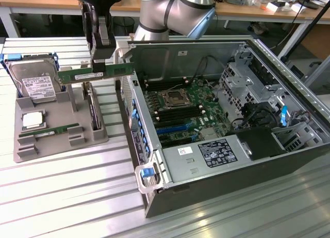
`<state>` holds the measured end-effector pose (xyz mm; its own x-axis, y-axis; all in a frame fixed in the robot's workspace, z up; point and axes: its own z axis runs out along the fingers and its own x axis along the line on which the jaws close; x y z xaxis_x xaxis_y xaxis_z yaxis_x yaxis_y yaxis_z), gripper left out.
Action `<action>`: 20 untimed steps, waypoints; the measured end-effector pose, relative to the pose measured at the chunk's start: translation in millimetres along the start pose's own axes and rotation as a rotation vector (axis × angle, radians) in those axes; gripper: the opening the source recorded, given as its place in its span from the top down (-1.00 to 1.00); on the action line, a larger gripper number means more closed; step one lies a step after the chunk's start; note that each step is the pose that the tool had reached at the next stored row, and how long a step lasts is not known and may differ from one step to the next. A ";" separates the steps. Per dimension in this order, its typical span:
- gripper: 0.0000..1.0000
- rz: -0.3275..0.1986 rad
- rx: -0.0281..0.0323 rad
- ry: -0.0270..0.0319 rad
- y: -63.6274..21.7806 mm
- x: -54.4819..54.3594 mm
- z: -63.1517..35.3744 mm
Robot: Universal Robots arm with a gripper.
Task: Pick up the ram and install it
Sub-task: 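Pick up the ram and move it above insertion slot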
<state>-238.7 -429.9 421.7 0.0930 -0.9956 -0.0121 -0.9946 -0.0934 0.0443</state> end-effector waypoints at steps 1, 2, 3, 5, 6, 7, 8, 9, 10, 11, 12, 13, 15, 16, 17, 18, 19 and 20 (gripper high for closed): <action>0.76 0.000 -0.0001 0.0002 -0.9 0.1 -0.1; 0.76 0.000 -0.0001 0.0004 -3.2 0.3 -0.2; 0.76 0.000 -0.0001 0.0006 -5.8 0.5 -0.3; 0.76 0.000 -0.0001 0.0011 -9.9 0.9 -0.5; 0.76 0.000 -0.0002 0.0013 -11.8 1.1 -0.6; 0.76 0.000 -0.0002 0.0015 -13.0 1.2 -0.6; 0.76 0.000 -0.0002 0.0016 -14.4 1.3 -0.7; 0.76 0.000 -0.0002 0.0018 -16.2 1.4 -0.7; 0.76 0.000 -0.0002 0.0020 -18.1 1.6 -0.8; 0.76 0.000 -0.0002 0.0022 -19.3 1.7 -0.9; 0.76 0.000 -0.0003 0.0023 -20.0 1.8 -0.9; 0.76 0.000 -0.0003 0.0026 -21.8 1.9 -1.0; 0.76 0.000 -0.0002 0.0029 -24.6 2.2 -1.1; 0.76 0.000 -0.0003 0.0032 -26.0 2.3 -1.2; 0.76 0.000 -0.0004 0.0033 -27.5 2.5 -1.3; 0.76 0.000 -0.0003 0.0035 -29.5 2.7 -1.3; 0.76 0.000 -0.0004 0.0038 -31.6 2.8 -1.5; 0.76 0.000 -0.0004 0.0041 -33.6 3.0 -1.6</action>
<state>-204.9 -429.8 421.7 0.0930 -0.9956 -0.0080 -0.9946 -0.0932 0.0448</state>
